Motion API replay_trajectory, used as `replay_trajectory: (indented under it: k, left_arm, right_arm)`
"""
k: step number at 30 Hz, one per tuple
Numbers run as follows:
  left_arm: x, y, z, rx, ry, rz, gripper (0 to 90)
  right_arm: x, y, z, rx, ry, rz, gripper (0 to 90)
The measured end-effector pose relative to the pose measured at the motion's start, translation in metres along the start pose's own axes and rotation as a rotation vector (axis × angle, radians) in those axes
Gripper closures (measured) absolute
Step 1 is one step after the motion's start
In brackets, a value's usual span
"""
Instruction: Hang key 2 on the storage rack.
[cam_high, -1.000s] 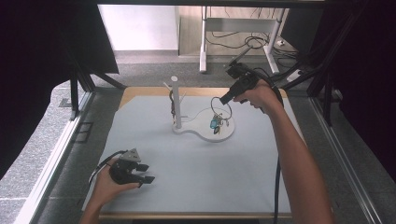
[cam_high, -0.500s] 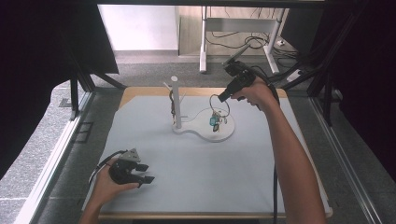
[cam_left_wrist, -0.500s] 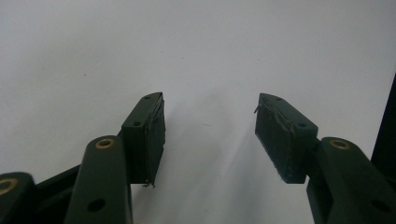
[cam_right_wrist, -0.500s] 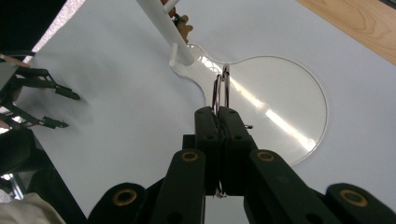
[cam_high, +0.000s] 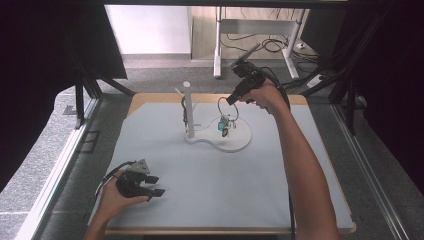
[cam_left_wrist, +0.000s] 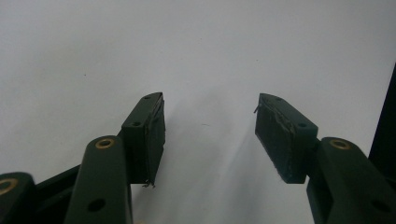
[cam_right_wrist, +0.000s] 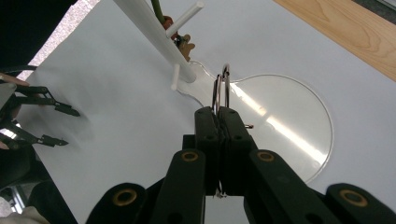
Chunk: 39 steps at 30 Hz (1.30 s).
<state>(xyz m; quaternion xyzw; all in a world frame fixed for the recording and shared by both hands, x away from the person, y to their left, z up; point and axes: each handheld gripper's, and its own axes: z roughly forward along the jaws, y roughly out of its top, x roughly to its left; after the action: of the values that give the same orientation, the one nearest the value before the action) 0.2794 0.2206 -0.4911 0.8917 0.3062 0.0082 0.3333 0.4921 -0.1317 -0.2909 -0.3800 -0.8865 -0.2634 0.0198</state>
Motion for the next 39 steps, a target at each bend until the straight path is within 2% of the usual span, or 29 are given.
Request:
replay_trajectory:
  k: [5,10,23,27,39]
  left_arm:
    - [0.0,0.0,-0.001,-0.002,-0.004,0.002,43.1]
    - [0.0,0.0,-0.002,-0.006,-0.004,0.003,43.1]
    - [0.0,0.0,-0.001,-0.005,-0.007,0.006,43.1]
    - [0.0,-0.001,-0.002,-0.004,-0.009,0.008,43.2]
    - [0.0,-0.001,-0.004,-0.01,-0.01,0.008,43.2]
  right_arm:
    - [0.0,0.008,0.006,-0.003,-0.007,0.001,88.2]
    - [0.001,0.017,0.013,-0.005,-0.036,0.004,88.2]
    - [0.002,0.035,0.03,-0.011,-0.022,-0.006,88.2]
    - [0.002,0.04,0.034,-0.012,-0.017,0.004,88.2]
    - [0.012,0.054,0.045,-0.004,-0.014,-0.008,88.2]
